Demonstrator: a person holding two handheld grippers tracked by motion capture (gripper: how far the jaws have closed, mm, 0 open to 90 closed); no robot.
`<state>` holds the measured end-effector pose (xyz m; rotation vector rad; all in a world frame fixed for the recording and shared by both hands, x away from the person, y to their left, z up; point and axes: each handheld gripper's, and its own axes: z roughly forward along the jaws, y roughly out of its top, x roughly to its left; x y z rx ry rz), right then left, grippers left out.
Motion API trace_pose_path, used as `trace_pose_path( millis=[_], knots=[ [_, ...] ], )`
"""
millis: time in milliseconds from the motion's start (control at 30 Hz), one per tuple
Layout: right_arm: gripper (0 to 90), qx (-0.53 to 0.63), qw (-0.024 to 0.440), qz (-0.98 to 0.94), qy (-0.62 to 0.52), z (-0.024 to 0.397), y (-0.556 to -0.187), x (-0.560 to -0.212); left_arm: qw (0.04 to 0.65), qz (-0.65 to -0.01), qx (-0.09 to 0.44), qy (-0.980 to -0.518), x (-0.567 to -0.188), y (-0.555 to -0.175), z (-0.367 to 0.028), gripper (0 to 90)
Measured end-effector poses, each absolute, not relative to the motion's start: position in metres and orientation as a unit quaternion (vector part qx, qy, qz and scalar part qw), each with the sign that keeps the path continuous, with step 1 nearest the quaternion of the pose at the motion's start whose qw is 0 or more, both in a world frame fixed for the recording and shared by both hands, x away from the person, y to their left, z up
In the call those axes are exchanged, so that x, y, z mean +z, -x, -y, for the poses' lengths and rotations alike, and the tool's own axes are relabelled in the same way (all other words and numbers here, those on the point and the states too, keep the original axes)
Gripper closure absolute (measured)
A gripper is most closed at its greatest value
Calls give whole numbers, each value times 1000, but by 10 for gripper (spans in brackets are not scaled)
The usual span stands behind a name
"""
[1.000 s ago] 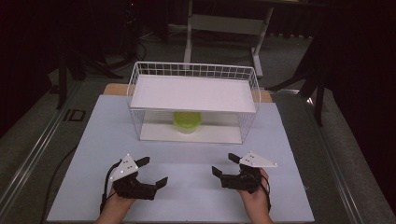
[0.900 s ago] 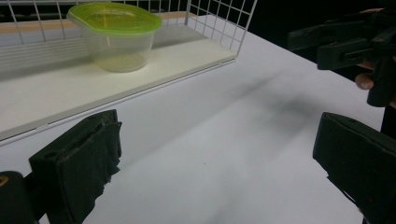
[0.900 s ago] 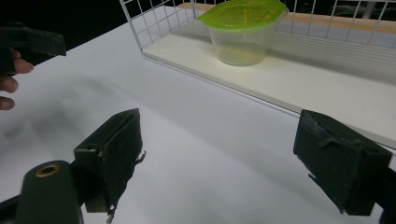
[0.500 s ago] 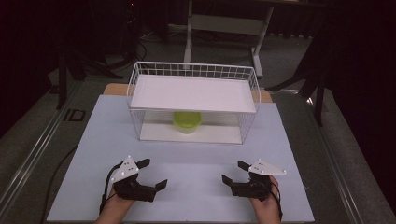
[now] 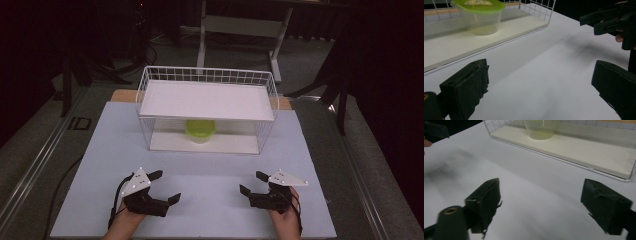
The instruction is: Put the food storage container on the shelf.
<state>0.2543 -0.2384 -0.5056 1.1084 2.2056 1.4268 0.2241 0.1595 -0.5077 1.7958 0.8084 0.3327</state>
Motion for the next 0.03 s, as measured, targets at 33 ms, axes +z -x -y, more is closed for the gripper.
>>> trace_pose_path(
  millis=[33],
  knots=[
    [184, 495, 145, -765, -385, 238, -254, -506, 541, -340, 140, -756, -508, -224, -160, 20]
  ],
)
